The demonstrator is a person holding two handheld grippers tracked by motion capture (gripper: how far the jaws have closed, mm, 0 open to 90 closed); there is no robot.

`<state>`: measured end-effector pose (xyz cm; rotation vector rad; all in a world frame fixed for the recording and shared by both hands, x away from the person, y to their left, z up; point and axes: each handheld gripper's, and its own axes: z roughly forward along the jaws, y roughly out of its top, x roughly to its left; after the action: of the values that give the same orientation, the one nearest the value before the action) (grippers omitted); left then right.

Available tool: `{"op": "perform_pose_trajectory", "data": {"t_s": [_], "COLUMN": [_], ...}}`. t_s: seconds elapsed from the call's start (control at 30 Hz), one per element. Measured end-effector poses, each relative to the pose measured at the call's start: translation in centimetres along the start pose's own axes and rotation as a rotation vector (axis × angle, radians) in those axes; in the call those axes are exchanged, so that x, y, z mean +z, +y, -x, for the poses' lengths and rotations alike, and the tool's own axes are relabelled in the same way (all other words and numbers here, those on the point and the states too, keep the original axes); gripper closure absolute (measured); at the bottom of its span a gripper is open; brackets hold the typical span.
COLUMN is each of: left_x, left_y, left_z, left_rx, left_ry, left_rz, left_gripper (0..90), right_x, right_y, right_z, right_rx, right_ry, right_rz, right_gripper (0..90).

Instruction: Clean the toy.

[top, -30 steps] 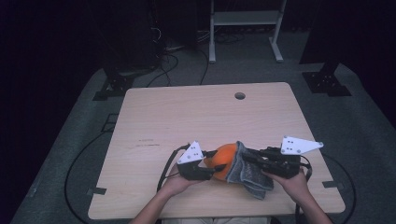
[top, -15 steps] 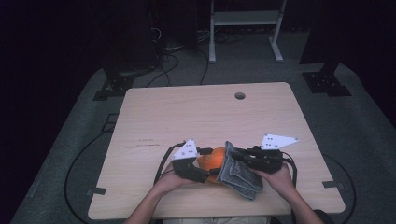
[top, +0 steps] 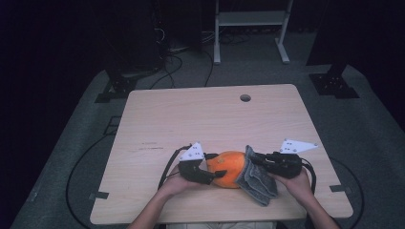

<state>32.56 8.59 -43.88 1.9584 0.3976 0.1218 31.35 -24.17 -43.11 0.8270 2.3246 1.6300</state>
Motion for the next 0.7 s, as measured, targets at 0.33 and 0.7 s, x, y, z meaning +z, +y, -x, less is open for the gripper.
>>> {"op": "perform_pose_trajectory", "data": {"t_s": [0.33,0.7], "left_x": [-0.4,-1.4], "left_y": [0.9,1.3], "left_z": [0.3,0.3], "left_rx": [-0.003,0.009], "left_ry": [0.026,0.068], "left_rz": [-0.014,0.003], "left_gripper": [36.4,39.1], "right_x": [-0.5,2.5], "right_y": [2.4,2.9], "right_z": [-2.3,-2.2], "right_rx": [-0.052,-0.088], "right_ry": [0.097,0.063], "right_rz": [0.075,0.008], "right_gripper": [79.1,79.0]}}
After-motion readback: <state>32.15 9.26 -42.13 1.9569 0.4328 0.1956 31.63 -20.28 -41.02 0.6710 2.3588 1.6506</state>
